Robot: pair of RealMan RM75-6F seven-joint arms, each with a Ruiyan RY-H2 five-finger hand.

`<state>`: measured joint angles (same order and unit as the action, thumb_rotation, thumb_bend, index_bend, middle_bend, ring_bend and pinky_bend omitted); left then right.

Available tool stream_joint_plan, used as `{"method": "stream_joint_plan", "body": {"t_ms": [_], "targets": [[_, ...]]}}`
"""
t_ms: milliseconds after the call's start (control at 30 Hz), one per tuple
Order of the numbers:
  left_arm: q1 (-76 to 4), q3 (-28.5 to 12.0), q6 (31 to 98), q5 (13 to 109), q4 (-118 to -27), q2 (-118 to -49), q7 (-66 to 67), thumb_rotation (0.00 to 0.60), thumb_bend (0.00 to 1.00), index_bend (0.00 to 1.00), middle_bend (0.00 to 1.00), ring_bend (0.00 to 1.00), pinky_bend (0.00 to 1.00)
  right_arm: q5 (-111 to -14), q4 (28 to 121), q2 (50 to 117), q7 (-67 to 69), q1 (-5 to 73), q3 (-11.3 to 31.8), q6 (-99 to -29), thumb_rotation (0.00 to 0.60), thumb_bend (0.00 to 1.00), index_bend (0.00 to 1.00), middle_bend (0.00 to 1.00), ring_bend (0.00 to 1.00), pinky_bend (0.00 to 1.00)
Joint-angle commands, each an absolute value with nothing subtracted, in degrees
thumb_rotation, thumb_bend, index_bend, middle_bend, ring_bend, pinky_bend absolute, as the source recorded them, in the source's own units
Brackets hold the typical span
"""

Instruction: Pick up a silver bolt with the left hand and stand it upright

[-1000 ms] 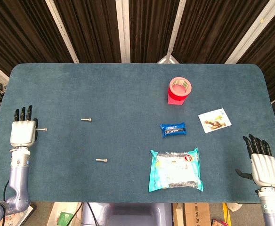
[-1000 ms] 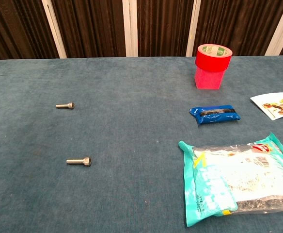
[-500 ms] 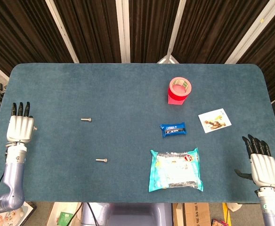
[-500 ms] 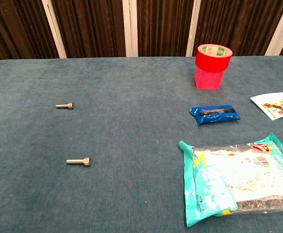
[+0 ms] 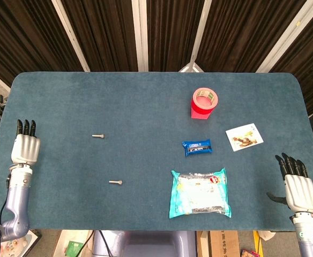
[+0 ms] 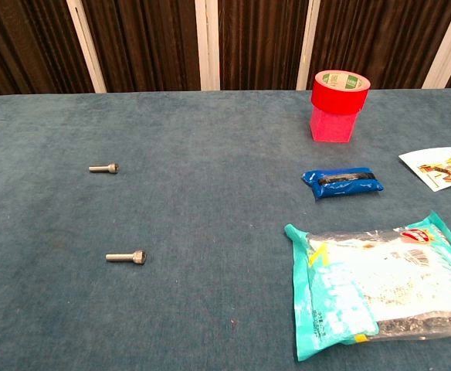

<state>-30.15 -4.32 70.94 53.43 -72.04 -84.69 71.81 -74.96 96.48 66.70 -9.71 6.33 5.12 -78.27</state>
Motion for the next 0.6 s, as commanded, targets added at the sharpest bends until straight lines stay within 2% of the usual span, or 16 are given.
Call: {"method": "stream_joint_plan", "body": {"t_ms": [33,600], "targets": [[-30.34,-3.58,70.28,53.07,-70.09,-85.97,72.54,0.600,0.56,0.55,0.01,0.00,0.00,-74.89,96.51,66.67,-9.68,6.34,5.14,-78.22,0.600,0.00,0.07,0.00,0.00,0.00],[-31.19,-3.38,69.03,51.65,-66.00,-89.16,74.26,0.600,0.56,0.54,0.01,0.00,0.00,-74.67,96.35,66.82,-9.73,6.43,5.13,-78.06,0.600,0.00,0.07,0.00,0.00,0.00]]}}
